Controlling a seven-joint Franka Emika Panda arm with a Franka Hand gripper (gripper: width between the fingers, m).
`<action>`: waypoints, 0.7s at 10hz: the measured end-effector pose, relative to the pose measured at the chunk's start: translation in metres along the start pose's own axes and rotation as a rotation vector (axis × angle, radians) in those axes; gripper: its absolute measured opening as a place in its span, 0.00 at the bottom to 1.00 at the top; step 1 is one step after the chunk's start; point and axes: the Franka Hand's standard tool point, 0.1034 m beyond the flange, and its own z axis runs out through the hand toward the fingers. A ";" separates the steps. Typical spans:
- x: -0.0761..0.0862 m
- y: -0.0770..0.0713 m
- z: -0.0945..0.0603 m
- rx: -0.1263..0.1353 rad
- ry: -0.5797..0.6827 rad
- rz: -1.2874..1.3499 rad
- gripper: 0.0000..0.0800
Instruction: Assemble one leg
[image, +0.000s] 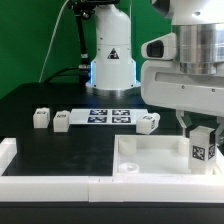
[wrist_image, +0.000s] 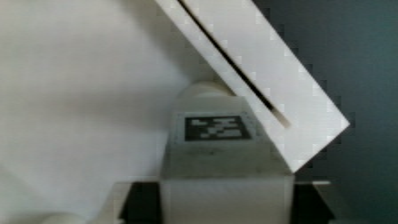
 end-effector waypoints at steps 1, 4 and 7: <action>0.000 0.000 0.000 -0.004 0.000 0.047 0.36; 0.000 -0.001 0.000 -0.006 -0.007 0.128 0.38; -0.002 -0.001 0.000 -0.008 -0.009 0.073 0.77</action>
Offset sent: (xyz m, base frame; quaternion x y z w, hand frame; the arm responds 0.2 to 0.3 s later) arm 0.0000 0.0000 0.0000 0.0000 0.0000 0.0899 0.9960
